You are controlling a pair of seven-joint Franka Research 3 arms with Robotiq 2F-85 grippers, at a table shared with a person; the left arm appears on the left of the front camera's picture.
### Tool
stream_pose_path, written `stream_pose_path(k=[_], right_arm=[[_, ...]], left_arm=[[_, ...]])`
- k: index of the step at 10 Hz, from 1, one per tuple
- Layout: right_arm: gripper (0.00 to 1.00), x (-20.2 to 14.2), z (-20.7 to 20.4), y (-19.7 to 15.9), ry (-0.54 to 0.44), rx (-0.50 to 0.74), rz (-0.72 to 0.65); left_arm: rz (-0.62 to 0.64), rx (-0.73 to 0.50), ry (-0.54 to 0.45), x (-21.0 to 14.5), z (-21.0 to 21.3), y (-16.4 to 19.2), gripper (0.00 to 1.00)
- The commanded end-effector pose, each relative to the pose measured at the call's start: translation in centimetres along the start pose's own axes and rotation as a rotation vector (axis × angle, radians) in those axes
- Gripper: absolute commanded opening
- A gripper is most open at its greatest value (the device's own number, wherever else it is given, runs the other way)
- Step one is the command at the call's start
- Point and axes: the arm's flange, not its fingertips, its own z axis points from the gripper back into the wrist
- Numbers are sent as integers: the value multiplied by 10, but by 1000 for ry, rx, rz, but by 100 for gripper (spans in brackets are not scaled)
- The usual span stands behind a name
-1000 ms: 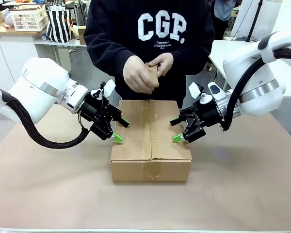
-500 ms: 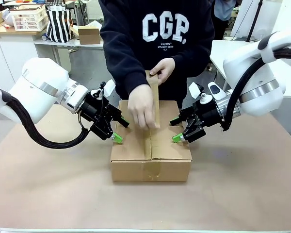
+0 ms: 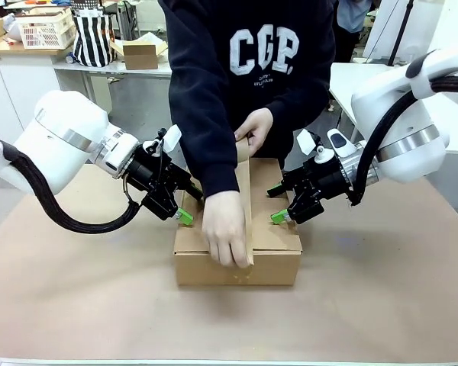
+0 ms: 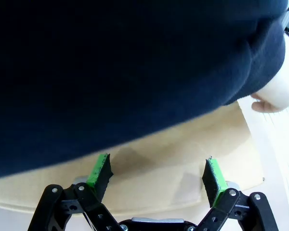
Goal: Pack the gift set into the box.
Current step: Press and hold the closed box until the human finishes sealing it.
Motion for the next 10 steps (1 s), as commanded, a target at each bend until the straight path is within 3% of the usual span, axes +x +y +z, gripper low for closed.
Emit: stream_pose_path(k=[1,10], right_arm=[[100,-1,-1,-3,0,5,-2],[100,-1,-1,-3,0,5,-2]], left_arm=[[-2,0,-8,-2,-1,-1,100],[-2,0,-8,-2,-1,-1,100]])
